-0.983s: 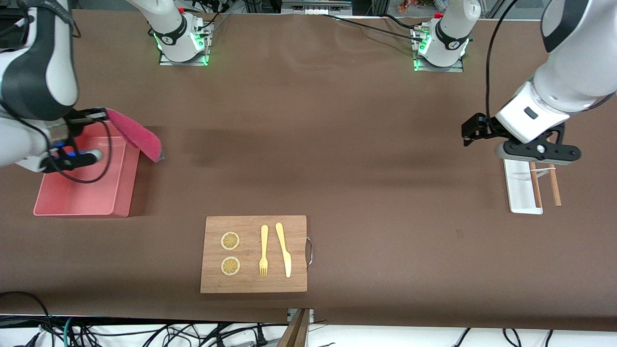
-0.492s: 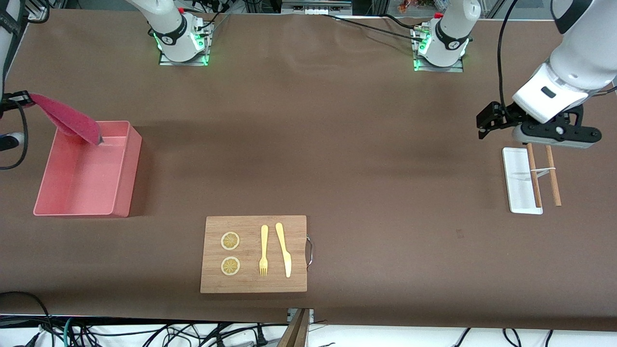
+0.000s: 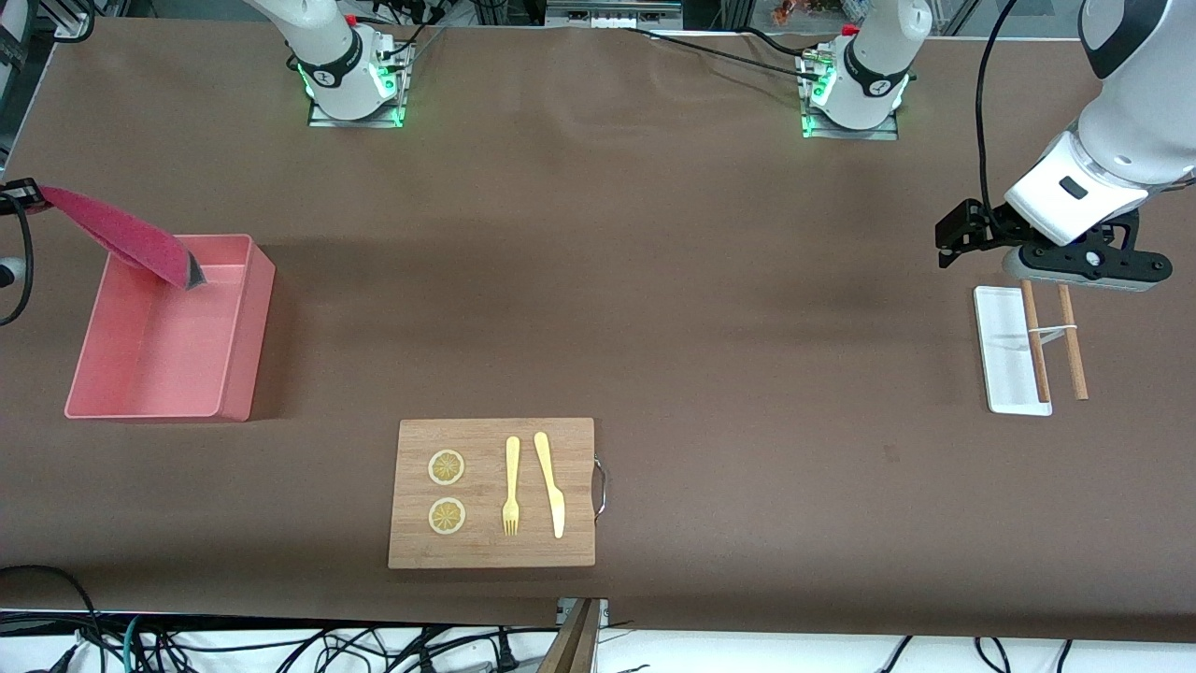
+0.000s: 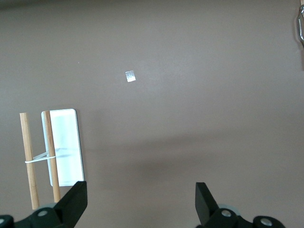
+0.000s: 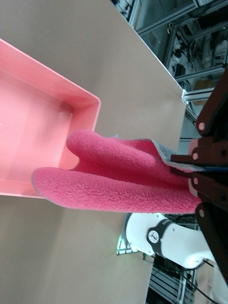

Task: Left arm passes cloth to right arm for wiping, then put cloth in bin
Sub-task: 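Lower the cloth into the pink bin while the left gripper withdraws, then open the right gripper to release the cloth in the bin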

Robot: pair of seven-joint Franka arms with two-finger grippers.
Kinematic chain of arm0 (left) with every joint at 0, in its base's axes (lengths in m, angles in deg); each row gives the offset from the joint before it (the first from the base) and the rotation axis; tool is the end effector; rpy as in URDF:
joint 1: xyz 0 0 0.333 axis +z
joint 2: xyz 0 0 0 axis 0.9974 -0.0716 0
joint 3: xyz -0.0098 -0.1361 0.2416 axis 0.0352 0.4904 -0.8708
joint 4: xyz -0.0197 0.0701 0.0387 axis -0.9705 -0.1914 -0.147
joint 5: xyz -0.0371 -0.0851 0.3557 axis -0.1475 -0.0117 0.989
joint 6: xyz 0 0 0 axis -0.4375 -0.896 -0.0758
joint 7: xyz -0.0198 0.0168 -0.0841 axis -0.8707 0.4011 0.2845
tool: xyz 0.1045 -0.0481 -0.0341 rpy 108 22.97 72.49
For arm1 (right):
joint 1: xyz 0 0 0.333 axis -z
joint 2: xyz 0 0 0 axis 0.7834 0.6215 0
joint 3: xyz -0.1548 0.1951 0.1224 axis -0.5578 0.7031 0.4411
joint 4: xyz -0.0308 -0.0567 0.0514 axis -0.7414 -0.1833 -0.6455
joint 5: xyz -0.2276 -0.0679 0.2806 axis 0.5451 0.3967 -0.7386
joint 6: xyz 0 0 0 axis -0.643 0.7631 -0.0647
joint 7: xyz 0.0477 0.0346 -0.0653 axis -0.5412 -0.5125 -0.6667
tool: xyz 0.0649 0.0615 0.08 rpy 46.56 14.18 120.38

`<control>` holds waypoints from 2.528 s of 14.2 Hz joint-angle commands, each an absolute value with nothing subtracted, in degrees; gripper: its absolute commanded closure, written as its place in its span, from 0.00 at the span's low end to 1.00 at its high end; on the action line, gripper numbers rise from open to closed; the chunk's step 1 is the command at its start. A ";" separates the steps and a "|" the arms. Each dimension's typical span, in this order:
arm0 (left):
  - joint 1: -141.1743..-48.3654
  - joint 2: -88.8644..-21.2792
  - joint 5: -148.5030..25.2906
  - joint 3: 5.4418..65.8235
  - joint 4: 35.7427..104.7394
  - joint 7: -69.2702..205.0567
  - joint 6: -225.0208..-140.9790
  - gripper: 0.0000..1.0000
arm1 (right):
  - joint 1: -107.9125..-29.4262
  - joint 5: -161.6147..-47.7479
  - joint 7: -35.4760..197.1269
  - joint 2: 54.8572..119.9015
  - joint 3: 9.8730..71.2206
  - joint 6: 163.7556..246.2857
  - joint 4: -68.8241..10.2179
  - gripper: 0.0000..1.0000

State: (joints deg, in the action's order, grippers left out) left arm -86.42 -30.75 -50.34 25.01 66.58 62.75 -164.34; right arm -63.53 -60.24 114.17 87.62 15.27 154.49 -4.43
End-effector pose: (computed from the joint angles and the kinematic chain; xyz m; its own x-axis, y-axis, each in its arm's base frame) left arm 0.5399 -0.0724 0.5275 0.9920 -0.1246 0.0195 -0.1238 -0.9917 -0.0360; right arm 0.5356 -0.1496 0.4709 0.7781 0.2516 -0.5756 0.2856 -0.9578 -0.0327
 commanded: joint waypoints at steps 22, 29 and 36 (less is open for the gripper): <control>-86.07 -30.33 -50.50 24.87 66.77 61.00 -163.75 0.00 | -58.51 -63.17 113.15 81.93 18.05 211.81 -43.65 1.00; -86.07 -30.33 -50.50 24.87 66.77 60.92 -163.75 0.00 | -58.51 -67.48 113.06 83.43 18.05 214.03 -43.14 0.00; -86.07 -30.42 -50.50 24.87 66.77 60.92 -163.75 0.00 | -58.25 -69.68 113.23 78.77 18.22 204.29 -37.60 0.00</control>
